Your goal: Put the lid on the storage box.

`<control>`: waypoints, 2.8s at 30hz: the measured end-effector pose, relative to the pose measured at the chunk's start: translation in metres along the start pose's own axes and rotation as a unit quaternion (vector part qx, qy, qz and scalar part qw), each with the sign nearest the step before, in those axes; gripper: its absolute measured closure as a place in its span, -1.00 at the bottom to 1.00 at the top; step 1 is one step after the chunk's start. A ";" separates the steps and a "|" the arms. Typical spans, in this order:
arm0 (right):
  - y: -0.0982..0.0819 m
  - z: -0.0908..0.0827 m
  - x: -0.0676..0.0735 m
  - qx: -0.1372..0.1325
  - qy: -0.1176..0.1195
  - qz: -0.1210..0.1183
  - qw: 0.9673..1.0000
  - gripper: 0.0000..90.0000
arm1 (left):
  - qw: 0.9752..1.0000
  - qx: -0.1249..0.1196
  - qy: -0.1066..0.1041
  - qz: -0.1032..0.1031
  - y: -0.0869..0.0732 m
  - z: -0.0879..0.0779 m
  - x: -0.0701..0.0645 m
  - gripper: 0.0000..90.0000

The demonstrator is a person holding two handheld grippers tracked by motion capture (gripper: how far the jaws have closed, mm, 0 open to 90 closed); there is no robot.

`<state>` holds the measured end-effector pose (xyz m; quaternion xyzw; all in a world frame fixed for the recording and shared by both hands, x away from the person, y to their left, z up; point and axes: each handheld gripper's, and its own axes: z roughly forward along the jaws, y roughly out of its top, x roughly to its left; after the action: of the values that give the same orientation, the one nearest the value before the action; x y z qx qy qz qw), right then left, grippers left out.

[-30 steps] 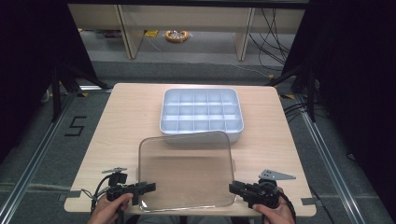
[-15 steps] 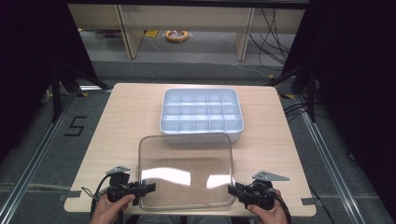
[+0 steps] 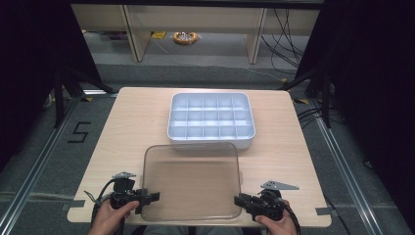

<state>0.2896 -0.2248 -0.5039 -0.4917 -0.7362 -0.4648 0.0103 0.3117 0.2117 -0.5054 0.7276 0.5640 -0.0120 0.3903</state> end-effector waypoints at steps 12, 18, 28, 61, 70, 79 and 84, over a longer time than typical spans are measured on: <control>0.022 -0.013 0.007 -0.042 -0.034 -0.021 0.998 0.54 | 0.999 -0.037 -0.003 0.035 0.038 -0.010 -0.013 0.03; 0.048 -0.018 -0.005 -0.067 -0.060 -0.022 0.996 0.54 | 0.998 -0.053 -0.002 0.044 0.075 -0.009 -0.024 0.12; 0.115 -0.022 -0.030 -0.112 -0.074 -0.016 0.991 0.53 | 0.994 -0.094 0.012 0.062 0.141 -0.005 -0.042 0.16; 0.199 0.022 -0.081 -0.127 -0.128 0.040 0.983 0.43 | 0.991 -0.127 0.023 0.017 0.225 0.053 -0.020 0.11; 0.195 0.027 -0.085 -0.119 -0.133 0.048 0.983 0.43 | 0.992 -0.125 0.021 0.005 0.224 0.058 -0.018 0.11; 0.194 0.029 -0.089 -0.121 -0.128 0.053 0.983 0.40 | 0.993 -0.118 0.022 0.001 0.224 0.061 -0.016 0.11; 0.194 0.034 -0.088 -0.118 -0.132 0.054 0.983 0.38 | 0.992 -0.124 0.019 -0.014 0.223 0.065 -0.011 0.10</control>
<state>0.4923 -0.2480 -0.4343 -0.5856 -0.6431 -0.4786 -0.1196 0.5206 0.1520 -0.4224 0.6654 0.5785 0.0662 0.4671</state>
